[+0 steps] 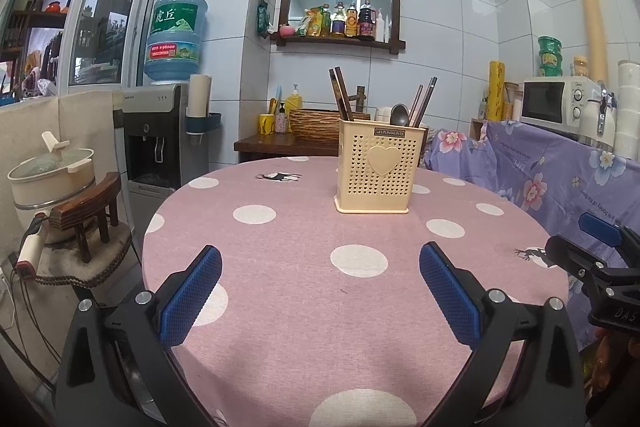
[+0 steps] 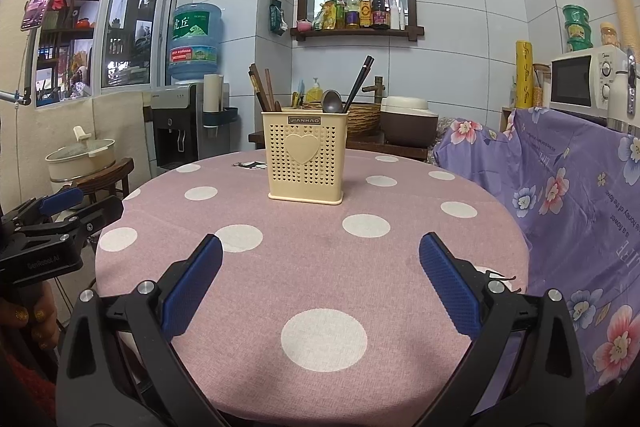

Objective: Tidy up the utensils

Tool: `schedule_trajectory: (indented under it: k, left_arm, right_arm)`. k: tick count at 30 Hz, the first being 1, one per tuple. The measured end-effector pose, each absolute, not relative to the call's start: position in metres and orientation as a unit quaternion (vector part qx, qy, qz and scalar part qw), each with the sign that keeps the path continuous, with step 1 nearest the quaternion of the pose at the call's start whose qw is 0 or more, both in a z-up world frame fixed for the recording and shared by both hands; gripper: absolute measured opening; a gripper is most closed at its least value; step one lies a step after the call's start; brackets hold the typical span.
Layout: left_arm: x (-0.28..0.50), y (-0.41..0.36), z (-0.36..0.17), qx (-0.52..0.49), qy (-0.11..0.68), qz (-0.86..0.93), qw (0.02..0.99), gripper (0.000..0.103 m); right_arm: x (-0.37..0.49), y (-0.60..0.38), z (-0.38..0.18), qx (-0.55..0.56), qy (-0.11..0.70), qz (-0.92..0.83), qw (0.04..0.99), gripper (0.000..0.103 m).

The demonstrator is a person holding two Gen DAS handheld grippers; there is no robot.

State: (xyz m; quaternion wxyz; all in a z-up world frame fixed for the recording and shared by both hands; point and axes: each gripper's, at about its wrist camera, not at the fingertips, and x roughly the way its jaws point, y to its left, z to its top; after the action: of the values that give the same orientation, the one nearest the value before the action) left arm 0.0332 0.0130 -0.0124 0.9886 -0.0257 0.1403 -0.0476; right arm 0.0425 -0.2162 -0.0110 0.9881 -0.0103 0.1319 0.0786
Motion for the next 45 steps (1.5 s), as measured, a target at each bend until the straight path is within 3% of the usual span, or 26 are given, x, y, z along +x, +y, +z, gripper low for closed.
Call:
schedule_trajectory:
  k: [45]
  left_arm:
    - [0.0384, 0.0155, -0.0191, -0.022, 0.157, -0.048, 0.986, 0.098]
  right_arm:
    - [0.0467, -0.2133, -0.0205, -0.003, 0.147, 0.08, 0.986, 0.097]
